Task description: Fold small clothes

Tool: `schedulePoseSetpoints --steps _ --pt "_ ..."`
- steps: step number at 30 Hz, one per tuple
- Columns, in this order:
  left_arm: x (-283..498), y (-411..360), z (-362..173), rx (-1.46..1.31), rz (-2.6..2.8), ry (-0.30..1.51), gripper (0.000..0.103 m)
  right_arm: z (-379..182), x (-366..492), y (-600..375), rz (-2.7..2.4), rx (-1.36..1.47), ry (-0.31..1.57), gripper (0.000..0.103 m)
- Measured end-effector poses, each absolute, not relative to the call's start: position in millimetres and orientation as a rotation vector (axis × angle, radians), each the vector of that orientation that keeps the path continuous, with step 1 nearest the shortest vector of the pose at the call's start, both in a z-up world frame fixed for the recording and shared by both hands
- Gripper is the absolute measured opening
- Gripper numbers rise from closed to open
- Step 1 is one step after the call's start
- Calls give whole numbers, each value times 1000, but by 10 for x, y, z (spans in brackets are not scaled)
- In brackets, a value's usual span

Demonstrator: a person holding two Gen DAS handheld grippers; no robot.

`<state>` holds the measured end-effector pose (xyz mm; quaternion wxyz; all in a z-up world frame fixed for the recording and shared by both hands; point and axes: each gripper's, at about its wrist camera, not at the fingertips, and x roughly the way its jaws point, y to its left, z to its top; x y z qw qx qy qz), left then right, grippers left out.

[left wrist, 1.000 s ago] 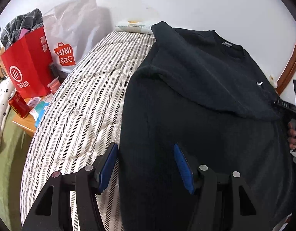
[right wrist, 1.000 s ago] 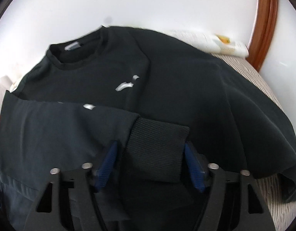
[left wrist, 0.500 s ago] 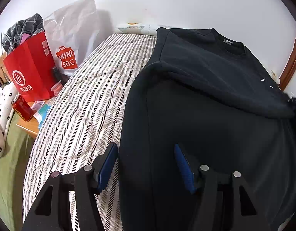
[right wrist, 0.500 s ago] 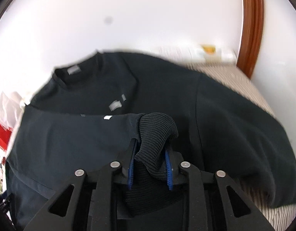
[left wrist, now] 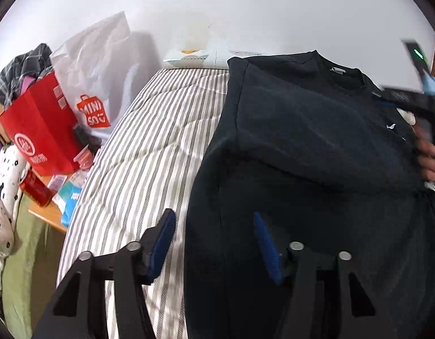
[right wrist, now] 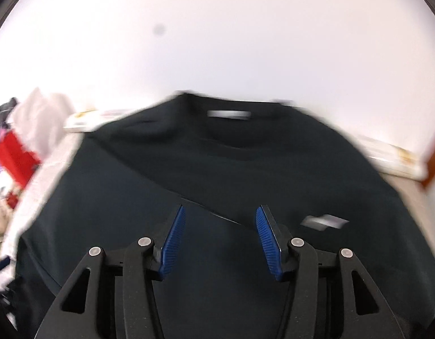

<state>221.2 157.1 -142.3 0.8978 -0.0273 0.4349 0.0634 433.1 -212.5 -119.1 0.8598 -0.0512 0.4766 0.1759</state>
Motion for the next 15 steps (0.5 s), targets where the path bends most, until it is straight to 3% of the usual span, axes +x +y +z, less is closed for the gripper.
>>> schedulePoseSetpoints --steps 4,11,13,15 --pt "2383 1606 -1497 -39 111 911 42 -1365 4604 -1432 532 -95 1024 52" --pt "2643 1578 -1548 -8 69 885 38 -1645 4994 -529 697 -64 1098 52" --pt "2702 1576 -1544 -16 60 883 30 -1725 5048 -381 712 -58 1120 51" --pt "2749 1605 -1520 -39 67 870 18 -1768 5074 -238 748 -47 1131 23"
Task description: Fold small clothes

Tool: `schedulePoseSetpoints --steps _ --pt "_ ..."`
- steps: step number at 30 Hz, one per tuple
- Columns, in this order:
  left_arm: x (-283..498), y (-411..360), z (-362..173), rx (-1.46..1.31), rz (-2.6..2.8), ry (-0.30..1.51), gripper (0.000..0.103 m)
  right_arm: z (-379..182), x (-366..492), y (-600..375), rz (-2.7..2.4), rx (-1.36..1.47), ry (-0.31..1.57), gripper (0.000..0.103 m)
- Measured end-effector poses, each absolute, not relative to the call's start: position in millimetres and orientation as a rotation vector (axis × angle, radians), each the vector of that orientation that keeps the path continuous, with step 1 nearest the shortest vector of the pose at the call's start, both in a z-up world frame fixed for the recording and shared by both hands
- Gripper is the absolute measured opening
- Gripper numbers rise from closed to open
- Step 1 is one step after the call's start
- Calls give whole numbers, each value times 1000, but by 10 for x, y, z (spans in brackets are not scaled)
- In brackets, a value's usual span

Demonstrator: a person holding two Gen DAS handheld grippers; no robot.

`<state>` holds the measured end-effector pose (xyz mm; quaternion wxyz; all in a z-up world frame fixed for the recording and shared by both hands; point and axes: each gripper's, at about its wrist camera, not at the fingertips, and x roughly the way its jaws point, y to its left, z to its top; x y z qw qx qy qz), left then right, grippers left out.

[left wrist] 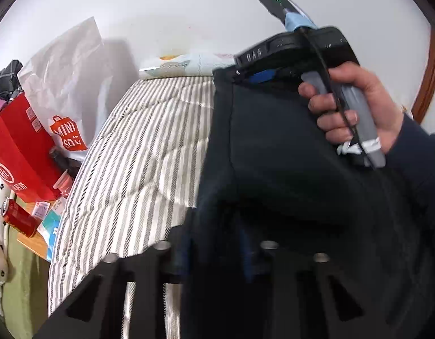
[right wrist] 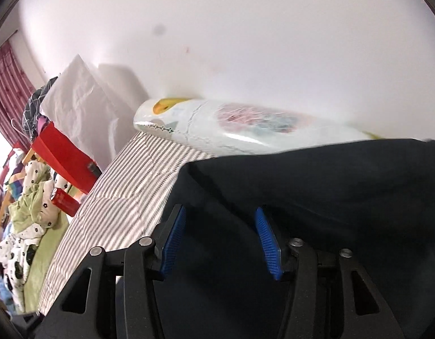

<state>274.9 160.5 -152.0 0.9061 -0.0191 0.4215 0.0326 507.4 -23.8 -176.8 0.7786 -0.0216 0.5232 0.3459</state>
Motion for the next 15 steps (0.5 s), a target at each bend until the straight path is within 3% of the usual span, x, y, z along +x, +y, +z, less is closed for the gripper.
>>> schedulePoseSetpoints --steps 1,5,12,15 --pt "2753 1612 -1505 -49 64 866 10 -1781 5104 -163 761 -43 1126 11" --pt "2728 1689 -1457 -67 59 852 7 -1685 5100 18 787 -64 1064 9" --pt "2703 1785 -1531 -112 67 883 8 -1841 5166 244 748 -95 1093 10" --pt "2684 1758 -1506 -99 73 890 10 -1722 5095 113 735 -103 1086 21"
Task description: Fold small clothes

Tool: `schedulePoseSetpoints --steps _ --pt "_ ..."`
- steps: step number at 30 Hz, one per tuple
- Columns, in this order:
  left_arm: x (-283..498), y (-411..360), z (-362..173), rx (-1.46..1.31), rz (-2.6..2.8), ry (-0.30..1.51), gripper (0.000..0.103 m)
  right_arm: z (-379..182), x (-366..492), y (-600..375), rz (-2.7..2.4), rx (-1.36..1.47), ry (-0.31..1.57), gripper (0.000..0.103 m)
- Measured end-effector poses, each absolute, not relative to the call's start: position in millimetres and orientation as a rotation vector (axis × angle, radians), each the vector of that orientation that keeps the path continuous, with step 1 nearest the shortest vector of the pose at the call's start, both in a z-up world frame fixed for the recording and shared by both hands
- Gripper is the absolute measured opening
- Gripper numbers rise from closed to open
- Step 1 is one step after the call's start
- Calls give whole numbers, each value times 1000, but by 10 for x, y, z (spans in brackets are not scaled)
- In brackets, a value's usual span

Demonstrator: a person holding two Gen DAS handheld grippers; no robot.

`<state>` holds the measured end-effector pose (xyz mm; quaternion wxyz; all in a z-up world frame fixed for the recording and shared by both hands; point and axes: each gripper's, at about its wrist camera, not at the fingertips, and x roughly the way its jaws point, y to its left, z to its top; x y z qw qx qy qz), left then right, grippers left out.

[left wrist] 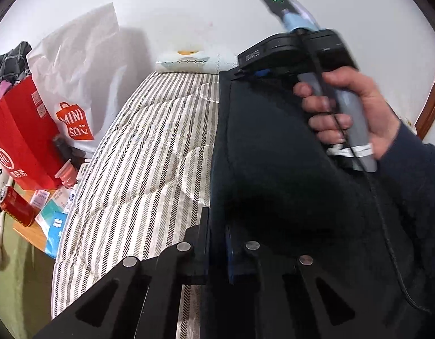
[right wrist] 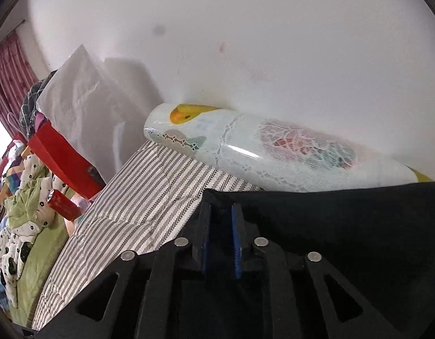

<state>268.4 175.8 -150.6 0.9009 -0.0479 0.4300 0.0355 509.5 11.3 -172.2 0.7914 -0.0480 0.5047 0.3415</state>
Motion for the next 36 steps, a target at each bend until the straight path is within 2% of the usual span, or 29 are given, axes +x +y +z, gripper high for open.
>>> schedulePoseSetpoints --steps 3,5,7,14,20,25,31,33,35,36 --pt "2613 1764 -1465 -126 60 890 22 -1522 4942 -148 703 -158 1039 34" --pt "2558 1788 -1412 -163 44 862 43 -1397 4837 -404 663 -180 1015 39" --pt "2555 1799 -1370 -185 31 837 51 -1256 4723 -785 593 -207 1004 41" --pt "2820 1652 -1415 -136 68 868 51 -960 4175 -2415 270 -285 992 56" --pt "2812 1602 -1465 -110 88 926 51 -1032 3664 -3800 -18 -189 1060 58" --pt "2580 1452 -1372 -69 80 925 51 -1251 3517 -4123 -85 -124 1122 58" --pt "2150 1318 -1375 -42 76 939 63 -885 3082 -4299 -58 -32 1037 58" --pt "2040 1292 -1399 -46 70 949 63 -721 2834 -4540 -117 -70 989 62" --pt "1909 1264 -1417 -43 72 938 64 -624 2613 -4808 -163 -94 958 77" --pt "1851 1254 -1430 -44 79 931 64 -582 2491 -4998 -196 -114 947 81"
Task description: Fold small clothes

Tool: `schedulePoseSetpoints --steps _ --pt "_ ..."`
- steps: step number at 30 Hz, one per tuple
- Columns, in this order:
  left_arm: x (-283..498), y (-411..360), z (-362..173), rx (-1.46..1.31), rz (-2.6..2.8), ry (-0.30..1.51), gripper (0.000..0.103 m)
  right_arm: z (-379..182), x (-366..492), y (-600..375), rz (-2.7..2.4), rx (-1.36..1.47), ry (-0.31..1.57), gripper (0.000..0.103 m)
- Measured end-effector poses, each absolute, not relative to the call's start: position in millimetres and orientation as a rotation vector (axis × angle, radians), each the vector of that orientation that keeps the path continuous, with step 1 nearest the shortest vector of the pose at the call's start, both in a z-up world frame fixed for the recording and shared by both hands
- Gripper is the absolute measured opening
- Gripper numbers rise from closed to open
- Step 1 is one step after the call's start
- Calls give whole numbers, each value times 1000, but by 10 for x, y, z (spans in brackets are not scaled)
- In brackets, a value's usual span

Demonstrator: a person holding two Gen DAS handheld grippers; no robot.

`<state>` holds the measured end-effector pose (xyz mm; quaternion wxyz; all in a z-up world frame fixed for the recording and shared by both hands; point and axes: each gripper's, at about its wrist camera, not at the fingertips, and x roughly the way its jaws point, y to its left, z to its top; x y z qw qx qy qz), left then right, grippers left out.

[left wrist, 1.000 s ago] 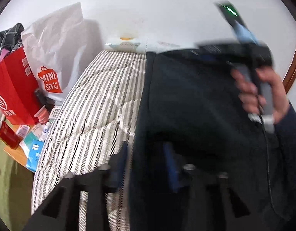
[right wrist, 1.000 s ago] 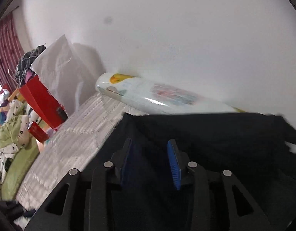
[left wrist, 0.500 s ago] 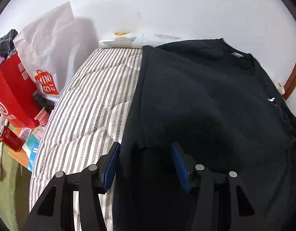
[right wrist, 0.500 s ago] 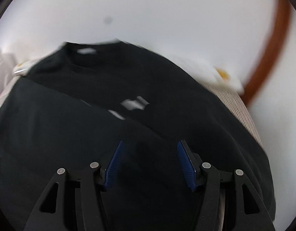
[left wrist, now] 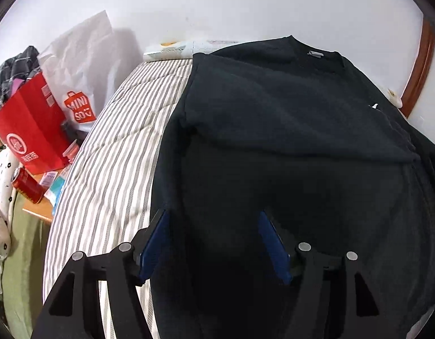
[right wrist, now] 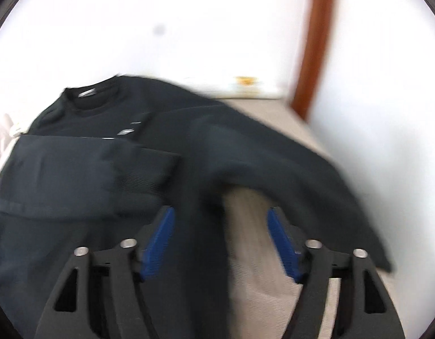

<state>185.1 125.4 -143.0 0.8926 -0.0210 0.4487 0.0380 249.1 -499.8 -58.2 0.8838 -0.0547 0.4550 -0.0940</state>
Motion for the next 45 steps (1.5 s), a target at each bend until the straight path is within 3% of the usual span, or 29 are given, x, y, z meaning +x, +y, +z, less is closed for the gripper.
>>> schedulePoseSetpoints --steps 1,8,19,21,22,23,24,25,26,31,38,45 --pt "1807 1248 -1449 -50 82 929 64 -551 2394 -5147 -232 -128 943 85" --pt "1524 1178 -1529 -71 123 903 65 -695 1915 -6362 -443 -99 1026 85" --pt "1566 1171 -1576 -64 167 909 75 -897 2044 -6793 -418 -21 1078 85" --pt "1567 1185 -1582 -74 166 910 76 -914 2116 -6784 -388 -13 1066 79" --pt "1564 1177 -1585 -70 168 910 76 -927 2123 -6769 -368 -6 1061 63" --pt "1567 1171 -1586 -67 170 911 76 -921 2139 -6741 -336 1 1054 41" --pt "1567 1168 -1586 -65 171 911 76 -913 2155 -6688 -360 -36 1043 37" --pt "1566 1169 -1586 -66 171 911 76 -912 2172 -6648 -381 -75 1044 18" --pt "1558 1170 -1586 -67 171 910 76 -883 2195 -6596 -399 -115 1026 11" --pt "1460 1186 -1486 -34 288 852 76 -427 2294 -6471 -402 -66 900 8" --pt "1468 1392 -1480 -53 248 892 76 350 2492 -5524 -259 -96 705 8" --pt "1551 1483 -1544 8 213 911 79 490 2807 -4227 -40 -114 624 8"
